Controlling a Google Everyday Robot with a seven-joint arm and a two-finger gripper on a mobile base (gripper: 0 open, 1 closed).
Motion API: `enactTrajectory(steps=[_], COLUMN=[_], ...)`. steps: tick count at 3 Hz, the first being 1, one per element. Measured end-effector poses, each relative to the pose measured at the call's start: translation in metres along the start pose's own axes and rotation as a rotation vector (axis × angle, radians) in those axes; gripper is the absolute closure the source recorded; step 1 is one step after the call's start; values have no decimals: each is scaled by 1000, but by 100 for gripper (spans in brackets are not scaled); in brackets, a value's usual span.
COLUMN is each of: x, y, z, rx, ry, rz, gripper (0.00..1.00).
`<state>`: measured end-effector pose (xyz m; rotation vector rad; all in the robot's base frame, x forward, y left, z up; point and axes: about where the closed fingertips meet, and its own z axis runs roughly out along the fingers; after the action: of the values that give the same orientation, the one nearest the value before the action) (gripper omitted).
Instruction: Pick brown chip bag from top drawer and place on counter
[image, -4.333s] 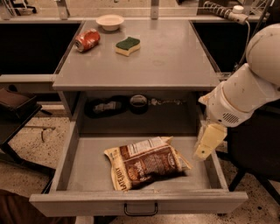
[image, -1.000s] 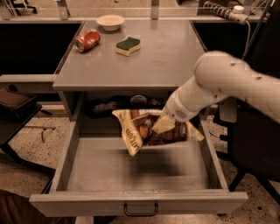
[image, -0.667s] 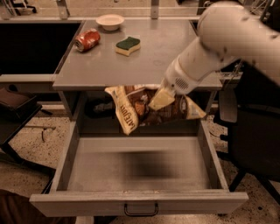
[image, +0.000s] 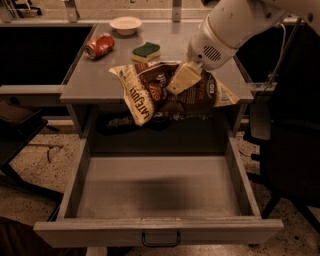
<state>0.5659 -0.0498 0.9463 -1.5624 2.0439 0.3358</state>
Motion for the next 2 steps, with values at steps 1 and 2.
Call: enactTrajectory(steps=[1, 2], x=[-7, -14], y=[-23, -88], z=[-1, 7], rx=[60, 184], ry=[-31, -28], rz=[6, 35], gripper=[100, 100])
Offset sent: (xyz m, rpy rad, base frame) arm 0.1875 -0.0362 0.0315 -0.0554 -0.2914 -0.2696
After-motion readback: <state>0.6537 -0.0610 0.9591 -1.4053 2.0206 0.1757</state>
